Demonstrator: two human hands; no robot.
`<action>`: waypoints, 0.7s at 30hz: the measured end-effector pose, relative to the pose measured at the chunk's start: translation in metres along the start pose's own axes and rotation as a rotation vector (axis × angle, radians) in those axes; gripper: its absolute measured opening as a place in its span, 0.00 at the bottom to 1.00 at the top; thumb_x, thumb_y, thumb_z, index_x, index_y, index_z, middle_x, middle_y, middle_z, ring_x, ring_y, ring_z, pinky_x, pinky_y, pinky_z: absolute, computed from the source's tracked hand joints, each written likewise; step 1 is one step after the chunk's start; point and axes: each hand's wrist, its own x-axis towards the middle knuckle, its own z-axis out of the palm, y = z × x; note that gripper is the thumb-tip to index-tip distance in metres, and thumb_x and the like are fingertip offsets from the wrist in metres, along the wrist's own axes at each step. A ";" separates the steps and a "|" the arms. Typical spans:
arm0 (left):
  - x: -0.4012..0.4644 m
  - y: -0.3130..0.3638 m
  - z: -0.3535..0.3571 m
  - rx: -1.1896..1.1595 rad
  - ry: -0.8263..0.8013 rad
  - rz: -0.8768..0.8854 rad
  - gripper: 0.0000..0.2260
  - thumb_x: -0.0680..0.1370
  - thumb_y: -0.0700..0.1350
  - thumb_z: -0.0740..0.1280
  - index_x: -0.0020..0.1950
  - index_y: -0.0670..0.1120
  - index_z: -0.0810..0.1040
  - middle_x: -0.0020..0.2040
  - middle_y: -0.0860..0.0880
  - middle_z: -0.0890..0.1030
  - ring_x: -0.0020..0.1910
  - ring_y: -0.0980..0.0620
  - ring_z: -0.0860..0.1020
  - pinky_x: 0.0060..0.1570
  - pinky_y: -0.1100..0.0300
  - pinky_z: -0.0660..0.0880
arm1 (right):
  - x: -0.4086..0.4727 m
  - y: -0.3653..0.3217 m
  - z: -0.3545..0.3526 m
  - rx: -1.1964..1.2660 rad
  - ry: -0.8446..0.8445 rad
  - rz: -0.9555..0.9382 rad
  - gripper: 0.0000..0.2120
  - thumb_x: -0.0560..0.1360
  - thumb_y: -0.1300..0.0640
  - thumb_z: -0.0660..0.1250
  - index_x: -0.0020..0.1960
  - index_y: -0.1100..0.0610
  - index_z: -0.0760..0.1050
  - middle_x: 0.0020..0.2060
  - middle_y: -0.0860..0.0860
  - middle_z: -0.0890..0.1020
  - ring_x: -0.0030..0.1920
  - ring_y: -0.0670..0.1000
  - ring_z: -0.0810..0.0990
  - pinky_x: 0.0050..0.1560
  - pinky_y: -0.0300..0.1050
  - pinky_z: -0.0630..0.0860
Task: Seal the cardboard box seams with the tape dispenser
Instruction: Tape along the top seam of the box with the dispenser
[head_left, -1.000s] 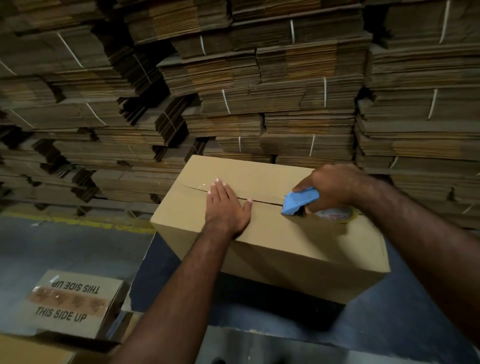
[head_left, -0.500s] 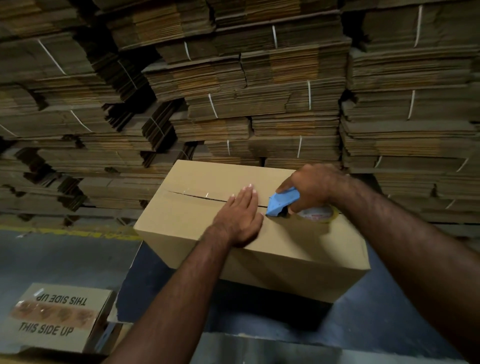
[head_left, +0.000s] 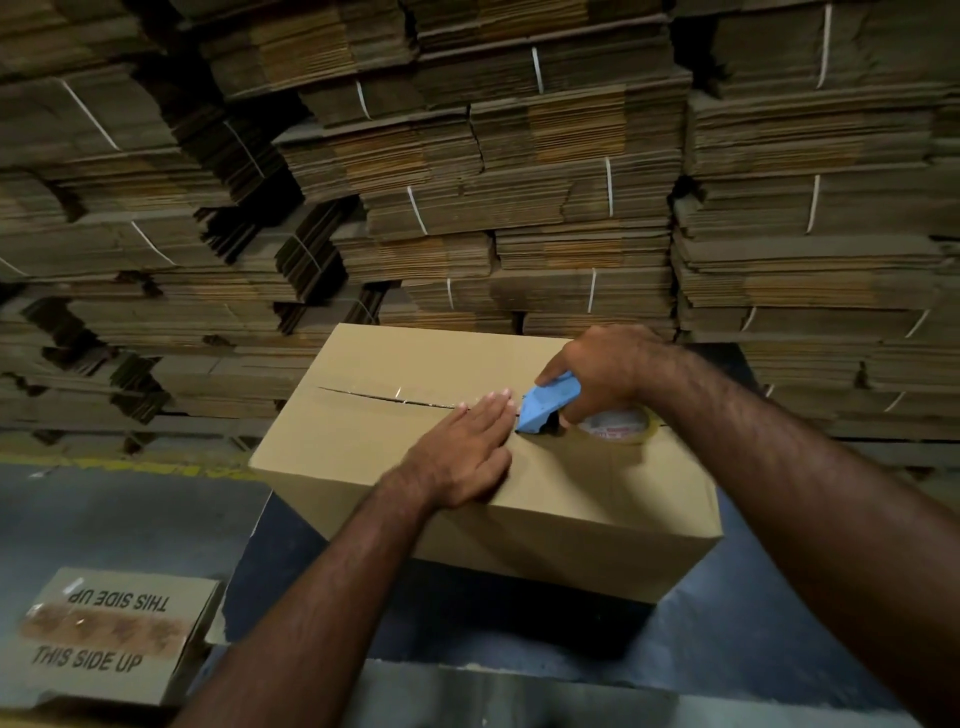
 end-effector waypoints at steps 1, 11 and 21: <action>0.004 0.002 0.000 0.006 0.015 -0.024 0.31 0.80 0.55 0.43 0.82 0.48 0.43 0.82 0.50 0.42 0.80 0.55 0.43 0.77 0.55 0.41 | -0.001 0.001 0.000 0.001 0.000 0.001 0.32 0.67 0.37 0.70 0.69 0.35 0.69 0.63 0.44 0.77 0.60 0.50 0.75 0.50 0.48 0.71; -0.009 -0.008 0.001 -0.096 0.028 0.073 0.29 0.81 0.56 0.45 0.82 0.48 0.50 0.82 0.52 0.49 0.80 0.56 0.46 0.78 0.56 0.44 | 0.000 0.005 0.007 0.025 0.020 0.016 0.31 0.67 0.36 0.70 0.69 0.36 0.69 0.62 0.43 0.78 0.59 0.49 0.75 0.53 0.52 0.75; -0.018 -0.041 0.002 -0.027 0.132 -0.290 0.28 0.84 0.57 0.44 0.81 0.45 0.45 0.82 0.47 0.44 0.80 0.52 0.45 0.78 0.52 0.45 | -0.002 0.010 0.011 0.035 0.037 0.002 0.31 0.69 0.37 0.69 0.71 0.35 0.67 0.63 0.42 0.77 0.61 0.49 0.74 0.55 0.51 0.74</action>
